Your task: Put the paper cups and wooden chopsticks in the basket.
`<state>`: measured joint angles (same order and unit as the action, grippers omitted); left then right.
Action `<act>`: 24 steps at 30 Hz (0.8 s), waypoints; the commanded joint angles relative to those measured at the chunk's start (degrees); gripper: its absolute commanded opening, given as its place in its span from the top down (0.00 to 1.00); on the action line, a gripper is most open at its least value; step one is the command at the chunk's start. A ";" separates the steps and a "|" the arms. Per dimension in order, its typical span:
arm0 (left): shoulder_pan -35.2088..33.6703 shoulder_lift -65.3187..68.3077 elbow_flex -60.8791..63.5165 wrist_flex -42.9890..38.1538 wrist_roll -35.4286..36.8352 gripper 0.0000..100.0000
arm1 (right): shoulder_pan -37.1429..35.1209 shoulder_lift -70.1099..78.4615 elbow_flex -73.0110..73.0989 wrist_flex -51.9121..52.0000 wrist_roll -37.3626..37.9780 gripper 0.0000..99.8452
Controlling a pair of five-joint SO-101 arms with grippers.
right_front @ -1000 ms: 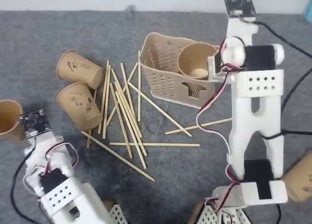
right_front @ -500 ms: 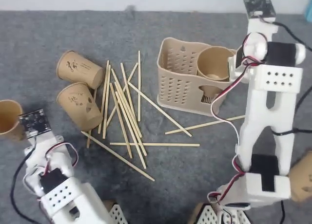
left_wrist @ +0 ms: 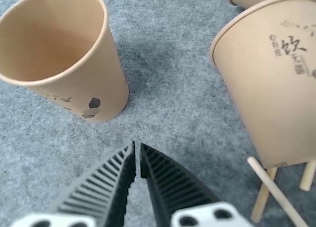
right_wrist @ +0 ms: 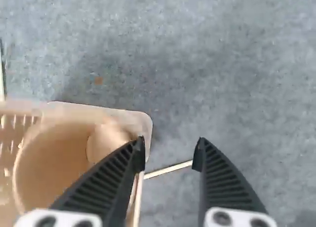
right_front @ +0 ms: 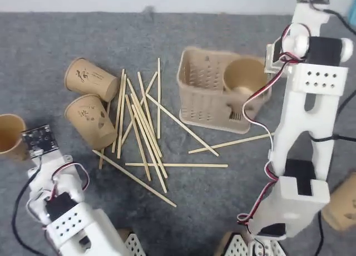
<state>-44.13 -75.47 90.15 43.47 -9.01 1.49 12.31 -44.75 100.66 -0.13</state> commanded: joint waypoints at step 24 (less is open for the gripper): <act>0.26 -0.88 -0.13 -1.49 -0.44 0.98 | 36.62 -25.80 39.74 -2.33 27.34 0.90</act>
<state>-44.13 -75.47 90.15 43.47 -9.01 29.89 -10.73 -7.65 100.31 19.91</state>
